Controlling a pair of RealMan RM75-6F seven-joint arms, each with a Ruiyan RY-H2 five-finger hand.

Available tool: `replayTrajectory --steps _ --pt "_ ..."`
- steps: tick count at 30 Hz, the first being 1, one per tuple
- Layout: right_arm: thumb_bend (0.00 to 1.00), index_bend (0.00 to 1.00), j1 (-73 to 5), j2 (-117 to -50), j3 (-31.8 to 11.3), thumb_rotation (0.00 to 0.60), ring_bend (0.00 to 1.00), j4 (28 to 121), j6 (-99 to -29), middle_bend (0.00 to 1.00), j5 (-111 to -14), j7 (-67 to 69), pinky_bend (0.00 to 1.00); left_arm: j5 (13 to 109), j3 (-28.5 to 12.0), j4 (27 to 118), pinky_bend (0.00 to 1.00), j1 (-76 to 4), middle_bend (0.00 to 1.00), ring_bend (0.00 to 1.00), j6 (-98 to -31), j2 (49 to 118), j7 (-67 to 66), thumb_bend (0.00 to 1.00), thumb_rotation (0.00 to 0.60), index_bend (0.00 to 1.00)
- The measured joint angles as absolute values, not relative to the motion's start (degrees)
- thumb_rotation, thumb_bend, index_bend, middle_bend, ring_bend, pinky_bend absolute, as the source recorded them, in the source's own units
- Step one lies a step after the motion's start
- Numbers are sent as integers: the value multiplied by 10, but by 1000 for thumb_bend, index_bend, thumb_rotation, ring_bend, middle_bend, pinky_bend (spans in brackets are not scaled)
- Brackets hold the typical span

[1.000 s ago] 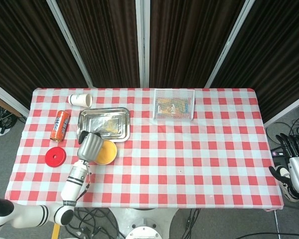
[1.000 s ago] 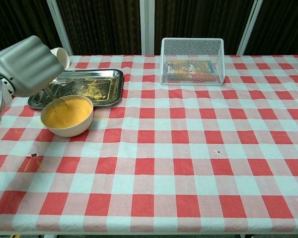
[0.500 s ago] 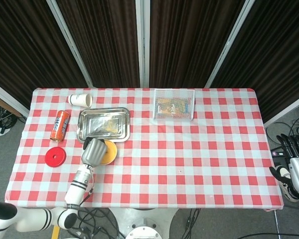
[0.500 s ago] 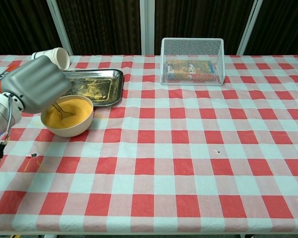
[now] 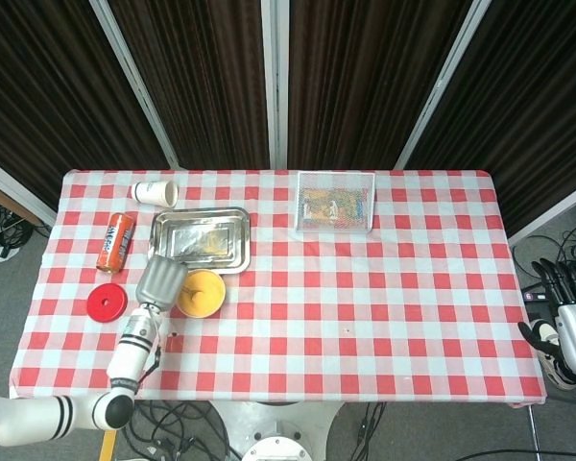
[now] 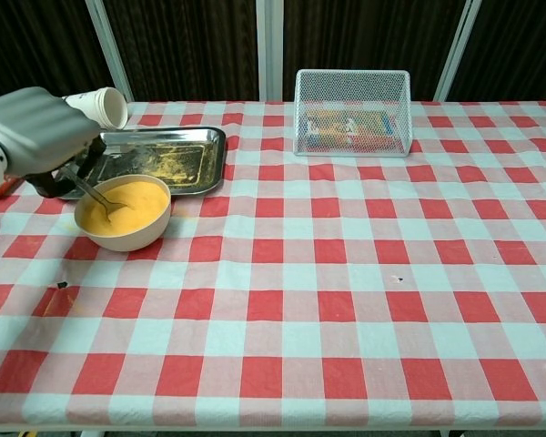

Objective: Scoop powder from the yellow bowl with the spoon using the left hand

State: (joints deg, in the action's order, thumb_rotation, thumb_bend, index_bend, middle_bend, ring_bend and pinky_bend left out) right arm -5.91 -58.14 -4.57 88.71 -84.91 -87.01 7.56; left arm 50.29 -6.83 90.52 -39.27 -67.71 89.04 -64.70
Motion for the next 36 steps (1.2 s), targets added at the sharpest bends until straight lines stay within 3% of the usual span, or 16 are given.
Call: replayTrajectory --steps 7,27,36 --pt "173 0 -58 -580 -45 600 0 890 -851 65 -872 73 0 462 -95 934 930 -394 976 943 -640 837 -567 428 600 664" --pt "173 0 -57 -579 -45 600 0 894 -853 65 -873 70 0 437 -89 973 930 -413 976 944 -595 782 -461 429 600 665" --pt "173 0 -58 -579 -45 600 0 896 -851 65 -873 67 0 498 -51 954 930 -419 976 943 -659 799 -529 429 600 664"
